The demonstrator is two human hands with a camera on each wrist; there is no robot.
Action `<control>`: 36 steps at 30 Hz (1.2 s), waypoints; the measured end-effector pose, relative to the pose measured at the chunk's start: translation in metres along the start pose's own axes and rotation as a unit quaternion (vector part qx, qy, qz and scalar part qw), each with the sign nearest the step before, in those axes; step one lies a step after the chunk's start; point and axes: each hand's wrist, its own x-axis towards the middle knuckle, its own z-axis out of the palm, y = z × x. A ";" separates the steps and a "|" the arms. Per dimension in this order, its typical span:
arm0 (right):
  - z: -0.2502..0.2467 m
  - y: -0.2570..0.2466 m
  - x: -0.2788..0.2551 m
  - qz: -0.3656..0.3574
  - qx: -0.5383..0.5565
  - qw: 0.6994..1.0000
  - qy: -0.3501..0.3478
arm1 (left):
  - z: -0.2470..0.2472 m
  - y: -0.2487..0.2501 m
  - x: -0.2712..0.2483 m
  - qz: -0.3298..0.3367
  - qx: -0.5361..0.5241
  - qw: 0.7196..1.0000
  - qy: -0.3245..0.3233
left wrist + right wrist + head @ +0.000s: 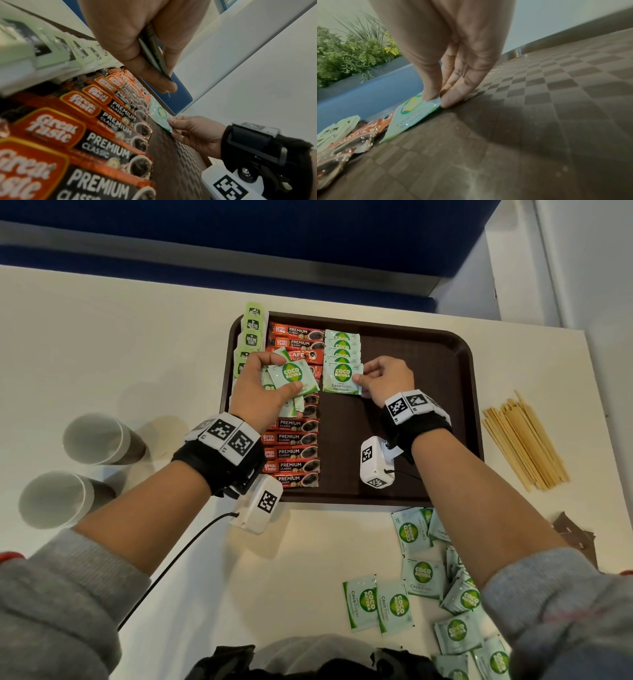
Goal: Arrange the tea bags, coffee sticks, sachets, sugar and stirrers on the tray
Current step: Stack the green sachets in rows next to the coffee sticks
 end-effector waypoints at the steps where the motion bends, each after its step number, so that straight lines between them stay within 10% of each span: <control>1: 0.000 0.000 0.000 0.000 -0.004 1.000 0.000 | 0.000 0.000 0.000 0.000 0.001 1.000 0.000; 25: -0.003 -0.006 -0.006 -0.052 -0.052 0.997 0.022 | 0.005 0.006 -0.003 0.011 0.013 1.000 0.018; 36: 0.001 -0.042 -0.031 -0.116 0.042 0.970 -0.211 | 0.006 0.011 -0.009 0.047 0.056 0.997 -0.005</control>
